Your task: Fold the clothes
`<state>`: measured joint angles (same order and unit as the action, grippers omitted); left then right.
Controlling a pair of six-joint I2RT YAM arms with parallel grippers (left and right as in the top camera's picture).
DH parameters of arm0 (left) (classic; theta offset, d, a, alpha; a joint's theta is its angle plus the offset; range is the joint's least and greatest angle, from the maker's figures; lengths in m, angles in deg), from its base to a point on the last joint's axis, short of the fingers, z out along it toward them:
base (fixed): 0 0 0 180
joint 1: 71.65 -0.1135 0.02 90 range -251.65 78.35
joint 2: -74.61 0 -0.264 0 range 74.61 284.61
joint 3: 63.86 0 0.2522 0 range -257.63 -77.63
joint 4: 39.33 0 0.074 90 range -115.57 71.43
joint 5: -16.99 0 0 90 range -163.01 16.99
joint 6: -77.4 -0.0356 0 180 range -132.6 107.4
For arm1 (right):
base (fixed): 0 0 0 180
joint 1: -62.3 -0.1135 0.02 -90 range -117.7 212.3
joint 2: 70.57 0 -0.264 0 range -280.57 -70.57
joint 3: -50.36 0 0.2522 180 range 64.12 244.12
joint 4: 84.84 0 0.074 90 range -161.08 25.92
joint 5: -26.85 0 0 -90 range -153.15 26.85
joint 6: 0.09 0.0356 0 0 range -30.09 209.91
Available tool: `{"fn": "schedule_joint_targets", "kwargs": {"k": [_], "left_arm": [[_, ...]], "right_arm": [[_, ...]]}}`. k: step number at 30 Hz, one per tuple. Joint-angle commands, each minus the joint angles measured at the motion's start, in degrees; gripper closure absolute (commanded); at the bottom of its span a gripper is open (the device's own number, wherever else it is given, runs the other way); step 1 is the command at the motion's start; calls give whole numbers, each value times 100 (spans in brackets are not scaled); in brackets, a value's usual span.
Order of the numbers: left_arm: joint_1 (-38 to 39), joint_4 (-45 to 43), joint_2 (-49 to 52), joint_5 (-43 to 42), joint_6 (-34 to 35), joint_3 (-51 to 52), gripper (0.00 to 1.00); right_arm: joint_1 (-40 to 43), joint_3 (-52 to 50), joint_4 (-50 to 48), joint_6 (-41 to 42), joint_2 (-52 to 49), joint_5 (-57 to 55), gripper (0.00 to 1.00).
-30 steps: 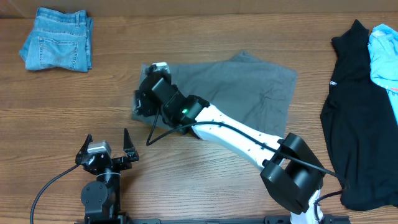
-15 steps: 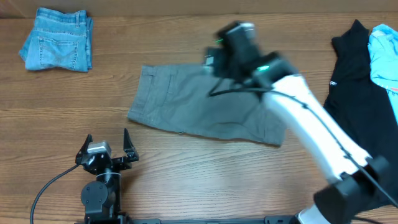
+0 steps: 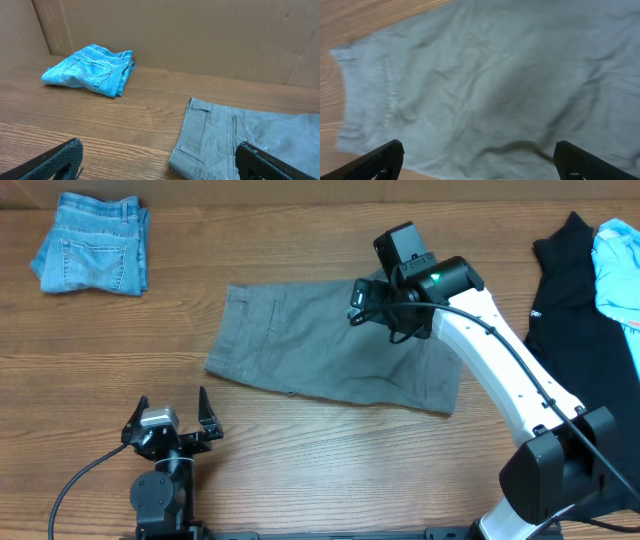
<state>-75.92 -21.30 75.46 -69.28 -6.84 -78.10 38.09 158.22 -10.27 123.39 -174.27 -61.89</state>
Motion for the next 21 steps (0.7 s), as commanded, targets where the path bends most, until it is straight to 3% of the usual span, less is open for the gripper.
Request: {"fn": "schedule_joint_targets", "kwargs": {"k": [1, 5, 9, 12, 16, 21], "left_arm": [[-63, -31, -59, 44, -59, 20, 0], [-61, -319, -59, -835, 562, 20, 0], [-59, -468, -59, -1121, 815, 20, 0], [-59, -761, -59, -2072, 1390, 20, 0], [-59, -1224, -57, -2922, 1384, -52, 0], [-59, -682, 343, -2927, 1169, -901, 0]], "right_arm": [[-20, 22, -96, 153, 42, 509, 0], [-20, 22, -24, 92, 42, 483, 0], [-20, 22, -35, 63, 42, 483, 0], [-20, 22, -44, 63, 42, 483, 0], [-20, 17, -44, 63, 42, 391, 0], [-20, 7, -46, 66, 37, 184, 0]]}}
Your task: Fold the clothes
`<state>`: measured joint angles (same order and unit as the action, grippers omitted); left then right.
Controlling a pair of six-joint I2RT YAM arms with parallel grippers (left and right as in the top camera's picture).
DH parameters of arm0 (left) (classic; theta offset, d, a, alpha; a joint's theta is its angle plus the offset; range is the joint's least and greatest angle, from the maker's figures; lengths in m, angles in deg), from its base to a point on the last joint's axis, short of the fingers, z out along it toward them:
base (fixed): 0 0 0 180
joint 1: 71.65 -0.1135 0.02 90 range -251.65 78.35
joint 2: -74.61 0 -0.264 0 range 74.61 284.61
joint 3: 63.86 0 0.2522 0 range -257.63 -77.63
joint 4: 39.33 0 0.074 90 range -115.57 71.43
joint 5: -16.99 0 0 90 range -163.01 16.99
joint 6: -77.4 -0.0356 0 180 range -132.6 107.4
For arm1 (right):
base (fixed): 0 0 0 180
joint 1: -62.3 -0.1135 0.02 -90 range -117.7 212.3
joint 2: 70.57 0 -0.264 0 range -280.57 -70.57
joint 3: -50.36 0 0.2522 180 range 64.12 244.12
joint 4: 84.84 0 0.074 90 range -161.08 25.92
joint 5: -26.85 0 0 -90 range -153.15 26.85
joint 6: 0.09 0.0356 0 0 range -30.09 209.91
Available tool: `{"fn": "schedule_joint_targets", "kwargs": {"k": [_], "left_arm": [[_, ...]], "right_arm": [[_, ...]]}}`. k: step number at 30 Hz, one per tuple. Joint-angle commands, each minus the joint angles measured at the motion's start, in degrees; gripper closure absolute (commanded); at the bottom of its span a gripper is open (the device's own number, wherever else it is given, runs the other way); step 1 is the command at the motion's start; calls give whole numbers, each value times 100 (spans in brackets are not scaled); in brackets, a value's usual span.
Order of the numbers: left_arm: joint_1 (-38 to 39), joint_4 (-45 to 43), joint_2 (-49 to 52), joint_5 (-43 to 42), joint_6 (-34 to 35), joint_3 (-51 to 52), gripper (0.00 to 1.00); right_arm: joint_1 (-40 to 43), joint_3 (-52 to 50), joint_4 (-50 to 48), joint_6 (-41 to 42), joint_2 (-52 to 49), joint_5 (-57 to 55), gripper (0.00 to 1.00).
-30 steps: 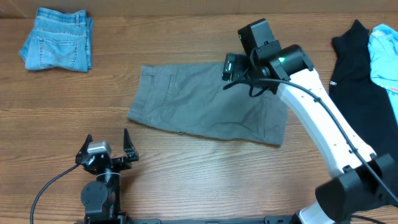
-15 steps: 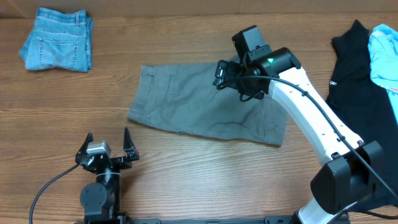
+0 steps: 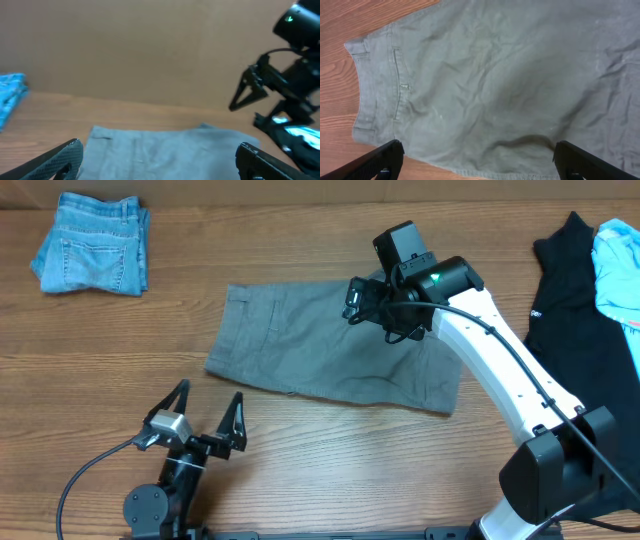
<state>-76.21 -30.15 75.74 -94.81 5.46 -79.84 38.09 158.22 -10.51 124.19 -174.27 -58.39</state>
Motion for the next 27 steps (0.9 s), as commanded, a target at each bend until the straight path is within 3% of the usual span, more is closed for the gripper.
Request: {"fn": "schedule_joint_targets", "kwargs": {"k": [1, 5, 13, 16, 19, 22, 25, 27], "left_arm": [[-31, 345, 509, -339, -140, -955, 0], [-28, 1235, 1781, -160, -334, -2175, 0], [-24, 4581, 5274, -153, -662, -5510, 0], [28, 5364, 6192, -149, -946, -6325, 0], [90, 5484, 6865, -140, -1078, -6682, 0], [87, 5276, 7388, -291, -723, -6684, 0], [87, 5276, 7860, -507, -348, -6684, 0], [90, 5209, 8161, -697, -221, -6684, 0]], "right_arm": [[-20, 7, -22, -15, 39, -166, 0], [-20, 7, -160, -11, 37, -170, 0], [-20, 7, -323, -13, 37, -262, 0], [-17, 2, -264, -13, 37, -374, 0], [-17, 2, -238, -13, 37, -378, 0], [-2, 2, -162, -9, 37, -378, 0], [72, 2, 31, 9, 37, -378, 12], [188, 2, 256, 39, 37, -382, 14]]}}
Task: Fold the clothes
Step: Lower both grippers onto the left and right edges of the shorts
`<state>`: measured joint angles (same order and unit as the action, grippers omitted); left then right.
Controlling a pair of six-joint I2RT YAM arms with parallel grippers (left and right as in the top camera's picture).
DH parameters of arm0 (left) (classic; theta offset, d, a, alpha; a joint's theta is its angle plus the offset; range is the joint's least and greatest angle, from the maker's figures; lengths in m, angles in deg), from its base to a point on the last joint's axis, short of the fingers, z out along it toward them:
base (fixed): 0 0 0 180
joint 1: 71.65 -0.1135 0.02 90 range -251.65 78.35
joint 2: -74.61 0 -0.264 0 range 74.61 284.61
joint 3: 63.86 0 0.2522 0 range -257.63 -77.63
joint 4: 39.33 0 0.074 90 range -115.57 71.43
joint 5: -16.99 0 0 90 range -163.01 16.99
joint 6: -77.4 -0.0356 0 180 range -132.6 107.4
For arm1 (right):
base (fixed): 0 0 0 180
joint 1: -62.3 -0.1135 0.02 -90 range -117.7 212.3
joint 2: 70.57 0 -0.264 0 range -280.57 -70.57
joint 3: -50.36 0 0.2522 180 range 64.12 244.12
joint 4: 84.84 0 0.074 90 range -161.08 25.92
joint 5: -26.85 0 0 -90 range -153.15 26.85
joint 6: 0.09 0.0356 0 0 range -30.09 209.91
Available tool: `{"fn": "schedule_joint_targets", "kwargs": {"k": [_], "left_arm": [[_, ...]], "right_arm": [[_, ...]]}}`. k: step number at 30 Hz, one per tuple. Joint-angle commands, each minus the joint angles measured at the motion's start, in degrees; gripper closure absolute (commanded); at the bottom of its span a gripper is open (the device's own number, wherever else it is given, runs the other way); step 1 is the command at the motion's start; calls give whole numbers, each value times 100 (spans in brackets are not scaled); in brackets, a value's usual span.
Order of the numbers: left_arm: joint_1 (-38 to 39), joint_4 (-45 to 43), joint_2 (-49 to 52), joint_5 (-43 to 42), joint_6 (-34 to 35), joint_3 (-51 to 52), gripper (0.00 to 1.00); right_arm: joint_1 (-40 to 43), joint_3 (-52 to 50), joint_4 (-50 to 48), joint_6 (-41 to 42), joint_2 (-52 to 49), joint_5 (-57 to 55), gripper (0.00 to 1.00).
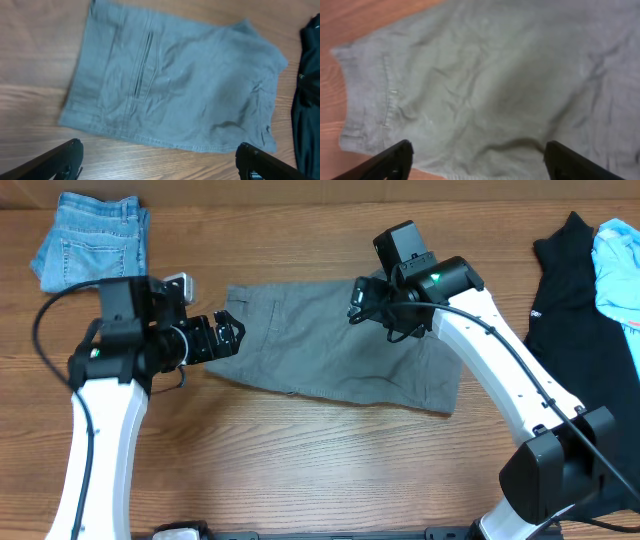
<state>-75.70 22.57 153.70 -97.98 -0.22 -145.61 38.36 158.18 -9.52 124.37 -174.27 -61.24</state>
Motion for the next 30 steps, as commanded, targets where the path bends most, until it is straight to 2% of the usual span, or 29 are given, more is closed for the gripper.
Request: {"fn": "schedule_joint_targets", "kwargs": {"k": [1, 2, 3, 4, 5, 7, 9, 11, 13, 16, 22, 30], "left_arm": [[44, -118, 490, -382, 348, -107, 9], [52, -164, 603, -354, 350, -107, 30], [79, -184, 739, -291, 352, -107, 40], [116, -195, 848, -262, 352, -107, 56], [181, -195, 994, -153, 352, -107, 67], [310, -186, 1178, 20, 352, -107, 94], [568, -190, 1399, 442, 356, -107, 96], [732, -208, 1521, 859, 503, -107, 96], [896, -214, 1679, 1381, 778, -107, 96], [984, -229, 1917, 1705, 911, -107, 96], [855, -348, 2439, 1753, 909, -107, 96], [732, -555, 3032, 1829, 885, -107, 96]], "right_arm": [[232, 7, 249, 83, 37, -96, 15], [328, 7, 354, 164, 37, -96, 16], [413, 7, 420, 164, 37, -92, 22], [527, 7, 496, 160, 37, -94, 32], [660, 4, 590, 162, 37, -92, 51], [870, -4, 734, 162, 37, -72, 75], [1088, -66, 887, 162, 37, -72, 88], [1180, -186, 911, 160, 37, -55, 95], [1213, -422, 872, 160, 37, -52, 96], [1213, -901, 632, 160, 37, 42, 96], [1213, -1974, -46, 188, 37, 627, 96], [1213, -2852, -275, 334, 37, 568, 96]]}}
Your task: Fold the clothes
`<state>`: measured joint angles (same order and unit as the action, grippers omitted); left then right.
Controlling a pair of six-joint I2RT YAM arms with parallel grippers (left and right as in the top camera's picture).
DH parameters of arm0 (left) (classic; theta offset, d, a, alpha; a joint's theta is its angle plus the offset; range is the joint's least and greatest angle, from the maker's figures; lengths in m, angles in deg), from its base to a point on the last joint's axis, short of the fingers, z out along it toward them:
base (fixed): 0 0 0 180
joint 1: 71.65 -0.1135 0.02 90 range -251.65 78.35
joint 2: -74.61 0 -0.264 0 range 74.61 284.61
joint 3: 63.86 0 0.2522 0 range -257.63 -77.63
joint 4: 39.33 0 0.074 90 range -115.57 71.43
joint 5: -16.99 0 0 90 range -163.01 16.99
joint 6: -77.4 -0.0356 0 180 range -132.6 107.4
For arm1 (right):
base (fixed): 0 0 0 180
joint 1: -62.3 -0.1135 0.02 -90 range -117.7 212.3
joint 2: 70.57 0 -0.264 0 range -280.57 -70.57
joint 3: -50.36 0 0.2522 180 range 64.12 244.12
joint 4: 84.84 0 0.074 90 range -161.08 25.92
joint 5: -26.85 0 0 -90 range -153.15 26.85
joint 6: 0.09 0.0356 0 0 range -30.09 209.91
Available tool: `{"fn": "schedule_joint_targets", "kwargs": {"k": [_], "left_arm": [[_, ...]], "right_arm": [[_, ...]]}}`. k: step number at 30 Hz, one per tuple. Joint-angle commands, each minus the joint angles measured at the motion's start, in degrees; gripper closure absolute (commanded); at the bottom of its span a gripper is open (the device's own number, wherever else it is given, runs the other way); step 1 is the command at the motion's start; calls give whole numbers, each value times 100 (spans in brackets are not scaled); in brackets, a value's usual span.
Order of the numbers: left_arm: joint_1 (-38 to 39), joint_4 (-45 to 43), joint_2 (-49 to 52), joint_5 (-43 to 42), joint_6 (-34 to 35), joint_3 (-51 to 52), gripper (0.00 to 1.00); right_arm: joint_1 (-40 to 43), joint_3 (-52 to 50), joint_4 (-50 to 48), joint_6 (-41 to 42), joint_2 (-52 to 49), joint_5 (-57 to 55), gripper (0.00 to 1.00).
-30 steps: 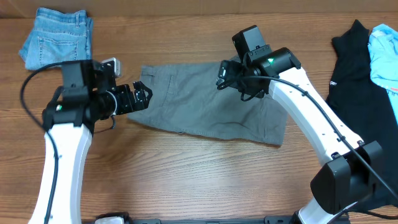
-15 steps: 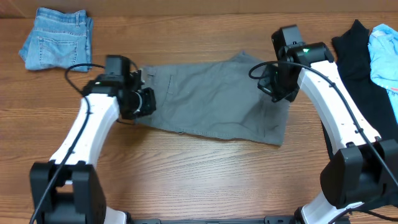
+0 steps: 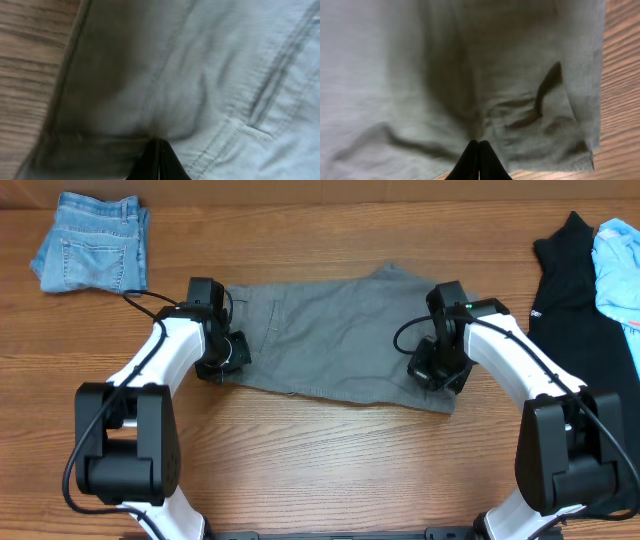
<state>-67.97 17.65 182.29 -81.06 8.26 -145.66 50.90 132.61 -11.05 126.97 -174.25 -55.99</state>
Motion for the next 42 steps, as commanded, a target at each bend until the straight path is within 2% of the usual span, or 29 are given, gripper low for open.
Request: {"fn": "schedule_joint_targets", "kwargs": {"k": [1, 9, 14, 16, 23, 28, 32, 37, 42], "left_arm": [[-42, -63, 179, 181, 37, -103, 96], [-59, 74, 184, 496, 70, -103, 96], [-232, 339, 184, 931, 461, -103, 96], [-509, 658, 184, 1117, 793, -103, 96], [-1414, 1211, 184, 1121, 1064, -68, 96], [-1722, 1416, 168, 1121, 1088, -50, 96], [-1665, 1360, 2, 1119, 1093, -50, 96], [-1298, 1292, -669, 1123, 1110, -50, 96], [-741, 570, -1462, 1095, 916, -50, 96]], "right_arm": [[-42, -398, -201, 79, 35, 44, 96], [-20, -1121, -662, 586, 35, -87, 96], [-9, -1099, -623, 671, 35, -332, 96], [-9, -1078, -715, 667, 37, -463, 96], [-9, -925, -1165, 651, 37, -581, 96], [-9, -914, -1517, 601, 35, -654, 96], [-9, -758, -1600, 603, 35, -811, 96], [98, -164, -1215, 634, 37, -1276, 95], [256, 170, -1021, 688, 37, -1292, 95]]}}
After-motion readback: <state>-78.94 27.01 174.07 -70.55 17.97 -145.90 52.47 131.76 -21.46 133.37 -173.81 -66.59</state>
